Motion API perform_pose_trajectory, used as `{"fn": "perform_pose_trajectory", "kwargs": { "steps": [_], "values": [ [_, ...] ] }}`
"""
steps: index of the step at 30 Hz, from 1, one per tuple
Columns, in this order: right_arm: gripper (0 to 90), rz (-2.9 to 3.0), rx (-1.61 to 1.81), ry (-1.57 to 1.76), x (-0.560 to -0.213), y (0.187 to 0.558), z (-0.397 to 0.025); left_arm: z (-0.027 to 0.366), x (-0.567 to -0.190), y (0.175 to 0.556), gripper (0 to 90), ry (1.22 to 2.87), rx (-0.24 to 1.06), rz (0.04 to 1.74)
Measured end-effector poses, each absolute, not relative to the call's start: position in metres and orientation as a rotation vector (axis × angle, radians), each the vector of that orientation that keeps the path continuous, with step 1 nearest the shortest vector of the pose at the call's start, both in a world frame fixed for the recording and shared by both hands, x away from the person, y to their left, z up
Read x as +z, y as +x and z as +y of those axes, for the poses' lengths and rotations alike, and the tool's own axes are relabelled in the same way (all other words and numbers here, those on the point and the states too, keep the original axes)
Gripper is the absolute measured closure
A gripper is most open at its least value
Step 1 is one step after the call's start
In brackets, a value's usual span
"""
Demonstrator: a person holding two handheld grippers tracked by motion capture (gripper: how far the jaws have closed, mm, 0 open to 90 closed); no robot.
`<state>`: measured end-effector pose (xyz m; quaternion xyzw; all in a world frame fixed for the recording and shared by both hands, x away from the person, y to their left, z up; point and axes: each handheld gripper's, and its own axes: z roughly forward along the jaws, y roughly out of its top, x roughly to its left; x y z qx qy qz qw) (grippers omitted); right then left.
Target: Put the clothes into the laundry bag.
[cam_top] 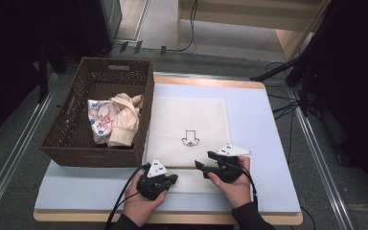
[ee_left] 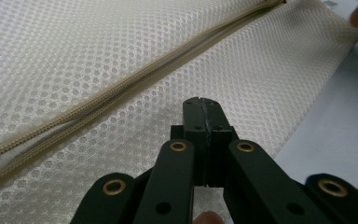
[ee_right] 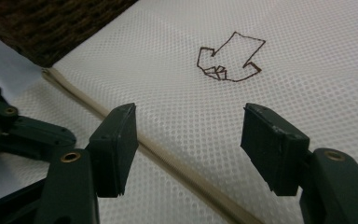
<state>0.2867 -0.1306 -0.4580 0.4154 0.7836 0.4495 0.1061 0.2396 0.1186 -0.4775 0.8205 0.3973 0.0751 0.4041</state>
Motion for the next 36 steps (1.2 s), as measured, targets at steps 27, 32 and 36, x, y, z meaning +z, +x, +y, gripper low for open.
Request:
{"fn": "perform_pose_trajectory", "kwargs": {
  "steps": [27,32,36],
  "values": [
    [90.0,2.306,1.212,1.230,-0.468,0.321,-0.118,0.119,-0.479,0.241,90.0,2.071,0.157,0.995],
    [88.7,2.224,1.237,1.266,-0.474,0.338,-0.122,0.119,-0.479,0.241,90.0,2.068,0.166,0.993],
    [77.2,2.285,1.234,1.236,-0.481,0.337,-0.122,0.120,-0.479,0.242,90.0,2.064,0.151,0.995]
  ]
}}
